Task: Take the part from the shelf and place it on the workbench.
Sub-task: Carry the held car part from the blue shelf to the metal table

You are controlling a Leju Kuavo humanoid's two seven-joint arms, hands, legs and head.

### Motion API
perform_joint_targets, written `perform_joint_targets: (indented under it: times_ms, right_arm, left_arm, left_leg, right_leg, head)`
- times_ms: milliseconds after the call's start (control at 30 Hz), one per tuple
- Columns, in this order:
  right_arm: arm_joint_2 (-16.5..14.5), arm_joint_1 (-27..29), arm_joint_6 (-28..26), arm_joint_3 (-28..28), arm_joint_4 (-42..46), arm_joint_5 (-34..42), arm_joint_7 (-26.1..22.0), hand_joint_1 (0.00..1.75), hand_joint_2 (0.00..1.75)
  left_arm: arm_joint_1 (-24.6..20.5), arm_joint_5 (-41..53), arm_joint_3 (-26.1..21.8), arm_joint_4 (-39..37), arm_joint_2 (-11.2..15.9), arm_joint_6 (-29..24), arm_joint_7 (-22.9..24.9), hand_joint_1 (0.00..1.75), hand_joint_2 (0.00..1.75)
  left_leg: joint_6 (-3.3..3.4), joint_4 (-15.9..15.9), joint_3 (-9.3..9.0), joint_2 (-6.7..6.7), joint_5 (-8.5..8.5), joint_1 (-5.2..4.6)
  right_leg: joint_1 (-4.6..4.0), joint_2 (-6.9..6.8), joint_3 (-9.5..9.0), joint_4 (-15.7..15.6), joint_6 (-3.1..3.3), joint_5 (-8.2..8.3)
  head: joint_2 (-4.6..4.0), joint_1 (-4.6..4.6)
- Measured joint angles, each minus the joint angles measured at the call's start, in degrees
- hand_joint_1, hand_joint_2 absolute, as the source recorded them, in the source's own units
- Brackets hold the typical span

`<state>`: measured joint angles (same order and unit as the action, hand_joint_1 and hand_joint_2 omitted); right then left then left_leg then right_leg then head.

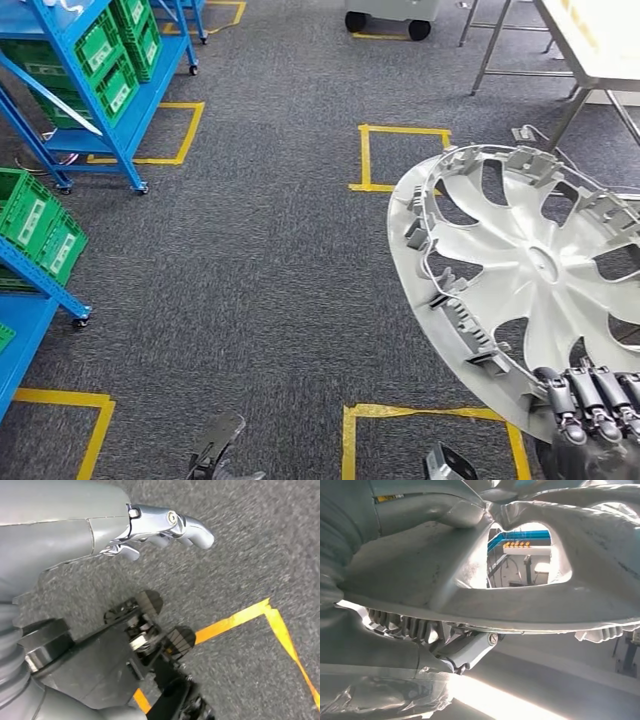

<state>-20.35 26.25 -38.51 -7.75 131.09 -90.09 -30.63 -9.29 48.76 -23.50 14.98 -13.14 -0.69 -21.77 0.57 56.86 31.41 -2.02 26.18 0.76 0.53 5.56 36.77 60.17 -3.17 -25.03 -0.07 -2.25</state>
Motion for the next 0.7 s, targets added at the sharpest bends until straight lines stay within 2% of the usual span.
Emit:
perform_joint_targets:
  times_ms: [67,100,133,167,200,233,300,333,367,433,467,500,567,600,633,667,700]
  right_arm:
    - [0.0,-0.1,0.0,0.0,0.0,0.0,0.0,1.75,1.75]
    - [0.0,-0.1,0.0,0.0,0.0,0.0,0.0,1.75,1.75]
    - [0.0,-0.1,0.0,0.0,0.0,0.0,0.0,1.75,1.75]
    - [0.0,-0.1,0.0,0.0,0.0,0.0,-0.1,1.75,1.75]
    - [0.0,-0.1,0.0,-0.1,0.0,0.0,-0.2,1.75,1.75]
    - [0.0,-0.1,0.0,-0.1,0.1,0.0,-0.2,1.75,1.75]
    - [0.0,-0.1,0.0,-0.2,0.3,0.0,-0.3,1.75,1.75]
    - [0.0,-0.2,0.0,-0.2,0.4,0.0,-0.4,1.75,1.75]
    - [0.0,-0.1,0.0,-0.3,0.6,0.0,-0.4,1.75,1.75]
    - [0.0,0.1,0.0,-0.5,0.9,0.0,-0.5,1.75,1.75]
    - [0.0,0.2,0.0,-0.6,1.2,0.0,-0.6,1.75,1.75]
    - [0.0,0.3,0.0,-0.7,1.4,0.0,-0.6,1.75,1.75]
    - [0.0,0.4,0.0,-1.0,1.7,0.0,-0.5,1.75,1.75]
    - [0.0,0.5,0.0,-1.1,1.8,0.0,-0.4,1.75,1.75]
    - [0.0,0.6,0.0,-1.2,1.8,0.0,-0.3,1.75,1.75]
    - [0.0,0.8,0.0,-1.3,1.8,0.0,-0.1,1.75,1.75]
    - [0.0,0.9,0.0,-1.4,1.9,0.0,0.0,1.75,1.75]
  left_arm:
    - [0.1,0.2,0.3,0.1,0.1,-0.1,0.0,0.00,1.75]
    - [0.2,0.2,0.4,0.1,0.1,-0.1,0.1,0.00,1.75]
    - [0.2,0.2,0.6,0.1,0.2,-0.1,0.2,0.00,1.75]
    - [0.2,0.3,0.8,0.1,0.2,-0.1,0.3,0.00,1.75]
    - [0.2,0.3,0.9,0.1,0.2,-0.1,0.5,0.00,1.75]
    - [0.1,0.3,1.1,0.1,0.2,-0.1,0.6,0.00,1.75]
    - [0.0,0.5,1.4,0.2,0.2,-0.1,0.7,0.00,1.75]
    - [-0.1,0.5,1.5,0.2,0.2,-0.2,0.7,0.00,1.75]
    - [-0.1,0.6,1.6,0.2,0.2,-0.2,0.7,0.00,1.75]
    - [-0.2,0.7,2.0,0.2,0.0,-0.4,0.7,0.00,1.75]
    - [-0.3,0.8,2.2,0.2,-0.1,-0.6,0.7,0.00,1.75]
    - [-0.4,0.8,2.5,0.3,-0.3,-0.7,0.7,0.00,1.75]
    - [-0.4,0.9,2.8,0.3,-0.4,-0.8,0.7,0.00,1.75]
    - [-0.3,0.9,2.9,0.3,-0.5,-0.9,0.8,0.00,1.75]
    - [-0.1,0.9,3.0,0.3,-0.5,-1.1,0.9,0.00,1.75]
    - [0.0,0.9,3.1,0.3,-0.6,-1.4,1.0,0.00,1.75]
    - [0.1,0.9,3.3,0.3,-0.7,-1.7,1.2,0.00,1.75]
  left_leg:
    - [0.49,-0.1,0.01,1.52,0.00,-0.20]
    - [0.61,0.0,0.01,2.36,0.04,-0.35]
    - [0.65,0.0,0.00,3.20,0.07,-0.45]
    - [0.65,0.0,-0.02,4.00,0.11,-0.50]
    - [0.61,0.0,-0.07,4.76,0.15,-0.52]
    - [0.51,0.0,-0.17,5.45,0.23,-0.53]
    - [0.13,0.1,-0.37,6.60,0.48,-0.75]
    - [-0.10,0.1,-0.44,7.08,0.59,-0.90]
    - [-0.33,0.2,-0.49,7.57,0.63,-1.03]
    - [-0.87,0.1,-0.54,8.32,0.74,-0.97]
    - [-1.18,0.5,-0.41,7.74,1.16,-0.87]
    - [-1.44,1.8,0.11,6.60,2.13,-0.78]
    - [-1.70,8.3,3.00,3.66,5.71,-0.70]
    - [-1.72,12.4,4.97,2.90,7.47,-0.70]
    - [-1.72,15.7,6.63,2.55,8.47,-0.70]
    - [-1.69,17.0,7.46,2.41,8.30,-0.70]
    - [-1.63,16.2,7.26,2.29,7.02,-0.67]
  right_leg:
    - [-0.12,-3.59,3.07,6.8,-0.32,-3.58]
    - [-0.05,-4.54,4.84,10.8,-0.45,-5.29]
    - [0.00,-5.00,6.00,13.5,-0.52,-6.21]
    - [0.03,-5.24,6.13,14.3,-0.54,-6.09]
    - [0.05,-5.51,4.99,12.5,-0.50,-4.94]
    - [0.04,-6.07,2.83,8.9,-0.43,-3.21]
    - [-0.27,-8.26,-1.64,1.2,-0.11,-0.84]
    - [-0.44,-8.90,-2.82,-0.9,0.16,-0.43]
    - [-0.65,-9.06,-3.16,-1.7,0.48,-0.47]
    - [-0.66,-7.66,-2.92,-1.8,1.23,-0.14]
    - [-0.57,-7.05,-2.85,-1.9,1.56,0.01]
    - [-0.42,-6.46,-2.84,-2.0,1.88,0.19]
    - [-0.24,-5.24,-2.79,-2.2,2.28,0.40]
    - [-0.22,-4.53,-2.74,-2.2,2.39,0.45]
    - [-0.22,-3.73,-2.70,-2.2,2.45,0.48]
    - [-0.21,-2.92,-2.69,-2.2,2.45,0.52]
    - [-0.16,-2.07,-2.68,-2.1,2.41,0.58]
  head:
    - [0.00,-0.44]
    - [0.00,-0.50]
    - [0.00,-0.47]
    - [0.00,-0.48]
    - [0.00,-0.49]
    - [0.00,-0.49]
    - [0.00,-0.46]
    - [0.00,-0.42]
    - [0.00,-0.38]
    - [0.00,-0.35]
    - [0.00,-0.33]
    - [0.00,-0.31]
    - [0.00,-0.21]
    - [0.00,-0.18]
    - [0.00,-0.16]
    - [0.00,-0.16]
    - [0.00,-0.16]
